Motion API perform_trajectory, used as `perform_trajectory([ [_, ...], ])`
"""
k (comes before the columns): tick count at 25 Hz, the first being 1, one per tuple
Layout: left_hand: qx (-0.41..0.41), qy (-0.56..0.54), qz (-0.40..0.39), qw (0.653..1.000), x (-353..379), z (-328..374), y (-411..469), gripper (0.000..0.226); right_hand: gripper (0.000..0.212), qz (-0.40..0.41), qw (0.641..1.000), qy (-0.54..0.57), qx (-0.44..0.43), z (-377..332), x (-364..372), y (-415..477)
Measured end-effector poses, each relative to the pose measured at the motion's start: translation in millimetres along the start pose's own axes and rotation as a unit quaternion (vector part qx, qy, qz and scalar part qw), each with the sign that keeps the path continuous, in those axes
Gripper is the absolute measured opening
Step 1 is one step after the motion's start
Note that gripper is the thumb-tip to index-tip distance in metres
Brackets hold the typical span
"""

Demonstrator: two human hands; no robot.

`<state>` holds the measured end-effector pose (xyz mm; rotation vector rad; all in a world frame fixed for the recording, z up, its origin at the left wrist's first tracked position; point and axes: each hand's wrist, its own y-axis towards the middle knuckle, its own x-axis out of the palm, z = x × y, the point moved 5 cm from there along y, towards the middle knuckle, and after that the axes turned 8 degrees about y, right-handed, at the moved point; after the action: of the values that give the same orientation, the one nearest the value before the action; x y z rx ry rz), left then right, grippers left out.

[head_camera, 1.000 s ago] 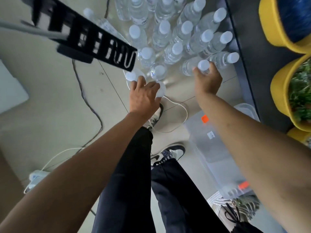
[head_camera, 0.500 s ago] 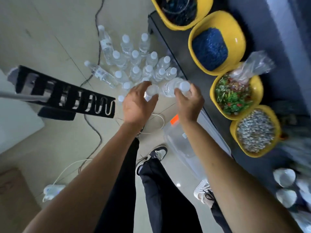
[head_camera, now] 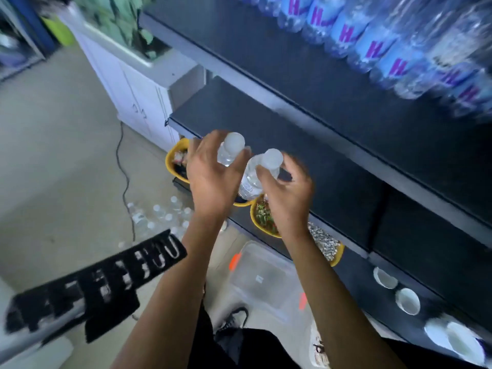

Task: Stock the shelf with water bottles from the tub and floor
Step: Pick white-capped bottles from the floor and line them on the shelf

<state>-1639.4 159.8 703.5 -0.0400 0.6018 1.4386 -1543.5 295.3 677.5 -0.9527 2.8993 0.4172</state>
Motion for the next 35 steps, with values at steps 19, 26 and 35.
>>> perform_trajectory([
  [19,0.174,-0.153,-0.308,0.923,216.1,266.0,84.7,0.018,0.013,0.152,0.979,-0.134,0.004,-137.0,-259.7,174.5],
  [26,0.279,-0.149,-0.403,0.859,281.6,281.1,118.1,0.025,0.018,0.224,0.967,-0.122,-0.007,-98.7,-272.5,212.1],
  [35,0.167,-0.246,-0.501,0.812,295.1,199.1,83.1,0.069,0.054,0.260,0.926,-0.271,0.040,-92.9,-266.9,227.3],
])
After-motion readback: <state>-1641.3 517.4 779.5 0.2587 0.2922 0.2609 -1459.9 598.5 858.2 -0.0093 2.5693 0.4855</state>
